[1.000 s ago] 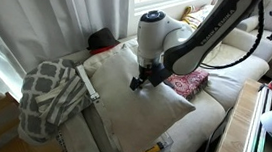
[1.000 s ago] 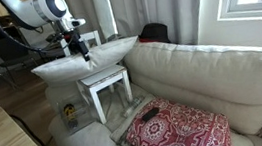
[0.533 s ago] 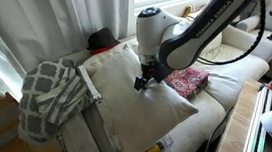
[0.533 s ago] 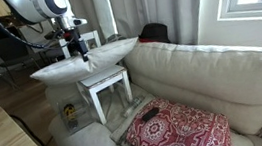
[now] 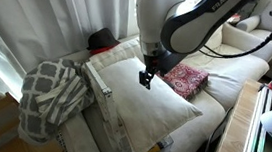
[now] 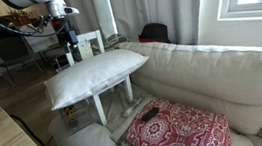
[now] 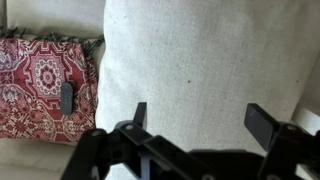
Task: Put the remote controller on the beige pillow
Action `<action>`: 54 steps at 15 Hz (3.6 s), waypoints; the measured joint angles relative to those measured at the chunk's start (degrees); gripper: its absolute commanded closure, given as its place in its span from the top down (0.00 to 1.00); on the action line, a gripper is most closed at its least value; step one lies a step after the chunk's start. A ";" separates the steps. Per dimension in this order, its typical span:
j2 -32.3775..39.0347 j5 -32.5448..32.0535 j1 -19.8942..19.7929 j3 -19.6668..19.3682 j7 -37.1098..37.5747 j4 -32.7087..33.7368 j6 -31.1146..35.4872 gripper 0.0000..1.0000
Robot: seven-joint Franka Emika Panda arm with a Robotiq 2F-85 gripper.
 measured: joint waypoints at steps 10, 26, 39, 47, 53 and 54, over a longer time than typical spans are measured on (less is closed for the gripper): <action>-4.59 -0.36 0.30 0.76 0.00 0.25 -2.63 1.00; 7.94 2.20 -18.06 -9.72 -18.94 -8.34 27.56 1.00; 23.32 8.29 -21.74 -10.53 -19.44 -6.03 41.61 1.00; 29.18 8.07 -28.66 -6.10 -27.91 0.14 40.39 1.00; 39.22 6.75 -35.74 -3.97 -41.30 11.58 33.69 1.00; 40.77 6.75 -36.14 -3.90 -42.48 13.35 32.73 1.00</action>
